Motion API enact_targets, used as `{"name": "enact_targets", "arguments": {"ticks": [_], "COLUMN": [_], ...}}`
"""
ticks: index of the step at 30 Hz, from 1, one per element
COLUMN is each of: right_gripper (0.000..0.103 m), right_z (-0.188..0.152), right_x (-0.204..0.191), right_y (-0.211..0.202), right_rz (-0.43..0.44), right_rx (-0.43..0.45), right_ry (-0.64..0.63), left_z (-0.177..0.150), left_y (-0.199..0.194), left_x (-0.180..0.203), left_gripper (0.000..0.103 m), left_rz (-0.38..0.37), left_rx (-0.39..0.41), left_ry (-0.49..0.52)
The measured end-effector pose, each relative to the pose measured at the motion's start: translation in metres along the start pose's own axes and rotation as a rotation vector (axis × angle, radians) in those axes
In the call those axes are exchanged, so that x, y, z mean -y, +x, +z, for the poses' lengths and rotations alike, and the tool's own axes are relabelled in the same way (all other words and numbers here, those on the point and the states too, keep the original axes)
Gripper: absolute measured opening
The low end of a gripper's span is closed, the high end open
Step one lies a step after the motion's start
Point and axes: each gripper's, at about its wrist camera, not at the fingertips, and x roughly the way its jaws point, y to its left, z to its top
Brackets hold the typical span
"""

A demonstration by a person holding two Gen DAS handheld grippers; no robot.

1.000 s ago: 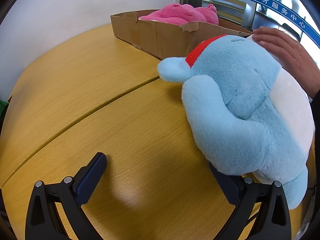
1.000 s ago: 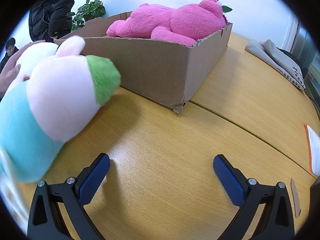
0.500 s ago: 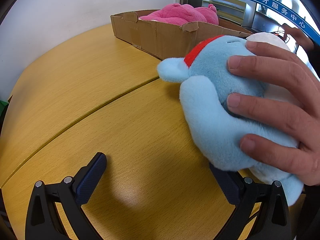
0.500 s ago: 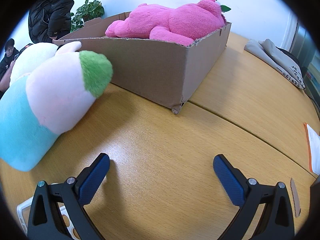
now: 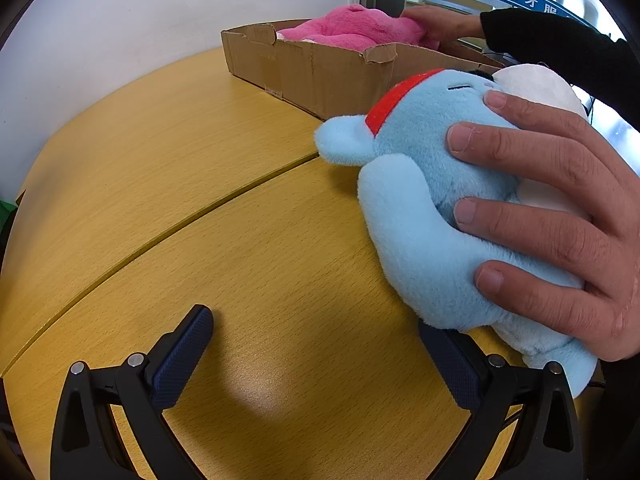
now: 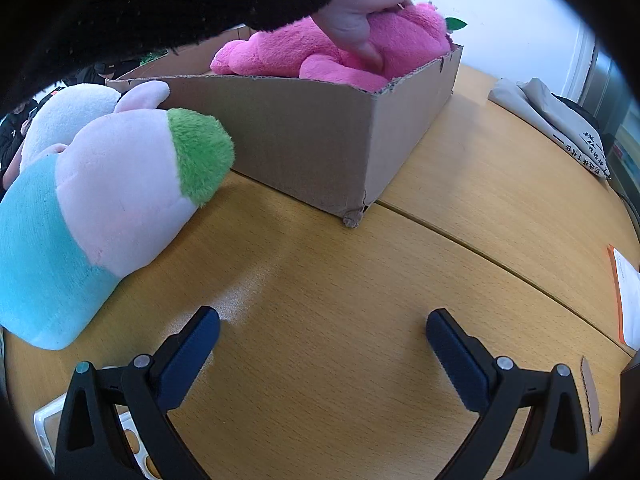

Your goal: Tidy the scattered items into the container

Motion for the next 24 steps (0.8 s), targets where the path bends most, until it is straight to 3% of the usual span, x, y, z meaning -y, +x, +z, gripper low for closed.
{"name": "enact_targets", "arguments": {"ticks": [24], "right_gripper": [0.103], "right_z": [0.002], "right_x": [0.0015], "right_y": [0.0006], "right_rz": [0.0], "right_rx": [-0.002], "right_ry": [0.0], "left_z": [-0.0026], "left_y": [-0.0019], "left_x": [0.0001], "left_gripper": [0.103], "left_rz": [0.0], "left_rx": [0.0], "left_ry": [0.0]}}
